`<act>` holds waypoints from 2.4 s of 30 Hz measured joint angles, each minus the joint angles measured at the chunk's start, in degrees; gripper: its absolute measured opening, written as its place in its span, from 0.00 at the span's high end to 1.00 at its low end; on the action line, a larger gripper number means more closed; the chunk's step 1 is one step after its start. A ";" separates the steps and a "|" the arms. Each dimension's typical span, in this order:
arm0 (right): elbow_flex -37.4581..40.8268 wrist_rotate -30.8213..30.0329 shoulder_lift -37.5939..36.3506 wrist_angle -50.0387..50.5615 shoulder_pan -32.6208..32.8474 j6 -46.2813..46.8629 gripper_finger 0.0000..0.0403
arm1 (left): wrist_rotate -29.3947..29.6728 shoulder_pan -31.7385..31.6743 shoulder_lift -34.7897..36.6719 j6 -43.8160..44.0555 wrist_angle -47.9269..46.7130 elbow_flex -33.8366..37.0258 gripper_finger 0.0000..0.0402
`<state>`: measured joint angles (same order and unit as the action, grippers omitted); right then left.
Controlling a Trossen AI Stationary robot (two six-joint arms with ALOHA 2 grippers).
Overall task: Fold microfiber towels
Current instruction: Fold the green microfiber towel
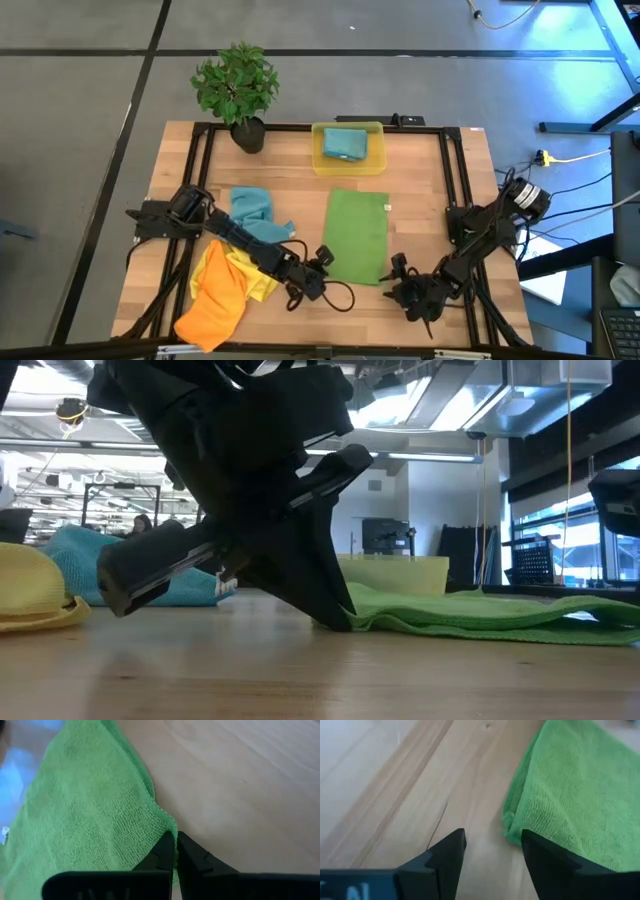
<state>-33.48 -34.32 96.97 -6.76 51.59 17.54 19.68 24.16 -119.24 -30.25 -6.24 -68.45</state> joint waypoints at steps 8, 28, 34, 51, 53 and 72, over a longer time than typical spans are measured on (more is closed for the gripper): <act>-2.43 -5.96 2.16 0.71 0.39 -6.07 0.32 | -0.81 -0.28 0.00 1.41 0.09 0.00 1.00; -4.08 -12.10 7.18 3.13 0.26 -8.58 0.30 | -0.83 -0.30 0.00 1.74 0.09 0.00 1.00; -4.03 -11.50 7.19 3.28 -0.07 -8.24 0.40 | -0.81 -0.30 0.00 1.80 0.11 0.00 1.00; -4.03 -9.78 7.19 3.66 -0.17 -8.55 0.64 | -0.33 -0.30 0.00 1.80 0.15 0.00 0.99; -4.03 -9.76 7.19 3.69 -0.15 -8.63 0.66 | -0.31 -0.28 -0.01 1.80 0.14 0.00 0.99; -11.64 -8.42 7.61 22.94 0.00 -14.82 0.51 | -0.17 -0.26 -0.02 1.82 0.15 0.00 1.00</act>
<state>-45.12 -42.74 104.57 16.18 51.59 2.72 19.51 23.90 -119.26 -28.42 -6.09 -68.45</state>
